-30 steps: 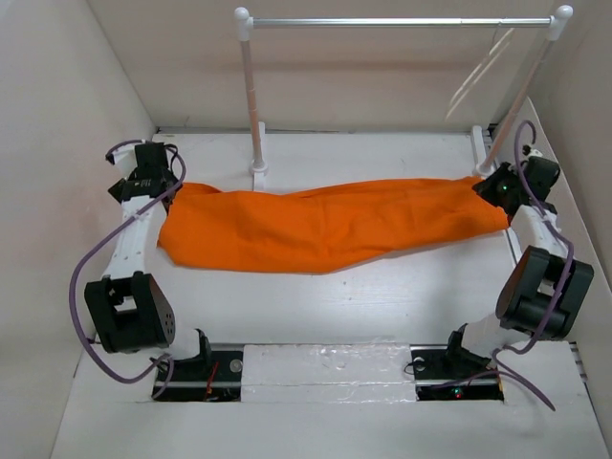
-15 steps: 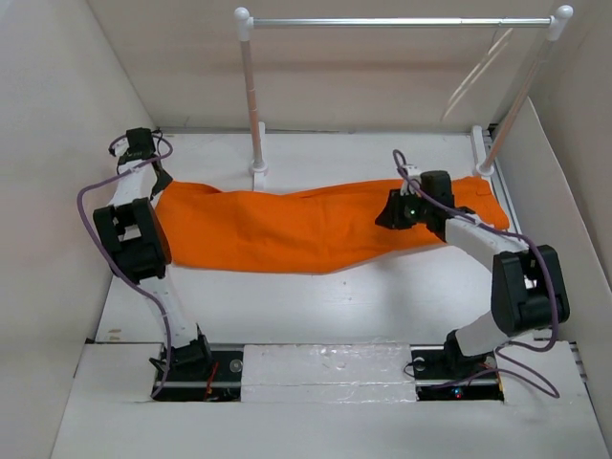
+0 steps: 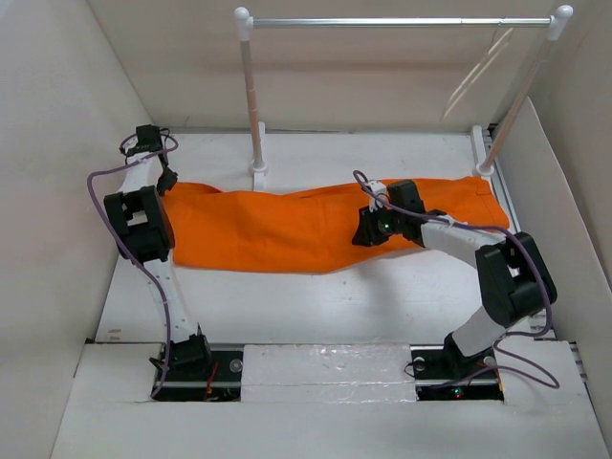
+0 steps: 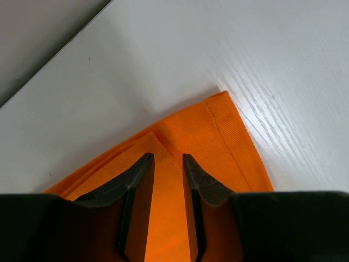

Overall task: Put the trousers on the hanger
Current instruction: Fold the trousers

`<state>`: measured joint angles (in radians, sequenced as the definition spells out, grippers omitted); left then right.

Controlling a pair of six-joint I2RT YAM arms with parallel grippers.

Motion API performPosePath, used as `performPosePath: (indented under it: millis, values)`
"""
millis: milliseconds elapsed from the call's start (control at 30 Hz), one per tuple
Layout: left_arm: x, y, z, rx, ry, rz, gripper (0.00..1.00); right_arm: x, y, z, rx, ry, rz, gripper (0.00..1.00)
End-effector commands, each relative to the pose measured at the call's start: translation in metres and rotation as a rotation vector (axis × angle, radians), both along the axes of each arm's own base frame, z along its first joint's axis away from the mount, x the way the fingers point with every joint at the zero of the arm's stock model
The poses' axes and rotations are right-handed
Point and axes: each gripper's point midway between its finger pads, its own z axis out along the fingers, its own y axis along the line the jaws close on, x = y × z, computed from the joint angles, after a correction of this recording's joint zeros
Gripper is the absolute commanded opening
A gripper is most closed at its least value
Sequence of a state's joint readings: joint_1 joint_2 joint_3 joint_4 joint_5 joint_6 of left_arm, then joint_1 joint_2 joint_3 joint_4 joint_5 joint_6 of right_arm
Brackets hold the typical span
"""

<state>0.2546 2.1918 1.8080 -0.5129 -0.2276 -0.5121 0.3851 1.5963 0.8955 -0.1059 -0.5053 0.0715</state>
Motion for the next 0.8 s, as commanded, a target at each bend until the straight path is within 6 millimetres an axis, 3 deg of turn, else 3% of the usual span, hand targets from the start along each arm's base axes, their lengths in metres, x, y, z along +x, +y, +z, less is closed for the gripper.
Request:
performPosePath:
  millis: [0, 200, 300, 500, 767]
  values:
    - [0.000, 0.007, 0.010, 0.041, 0.023, 0.041, 0.24, 0.017, 0.004, 0.018, 0.015, -0.072, 0.034, 0.28]
    - [0.003, 0.014, 0.004, 0.064, 0.058, 0.047, 0.34, 0.020, 0.002, 0.014, 0.005, -0.056, 0.037, 0.27]
    - [0.005, 0.017, -0.002, 0.075, 0.077, 0.052, 0.34, 0.021, -0.001, 0.015, 0.008, -0.051, 0.032, 0.28]
    - [0.008, 0.019, -0.006, 0.079, 0.076, 0.062, 0.24, 0.022, -0.002, 0.016, -0.002, -0.047, 0.024, 0.27]
    - [-0.012, 0.025, -0.007, 0.125, 0.129, 0.093, 0.26, 0.034, -0.013, 0.017, -0.023, -0.077, 0.017, 0.28]
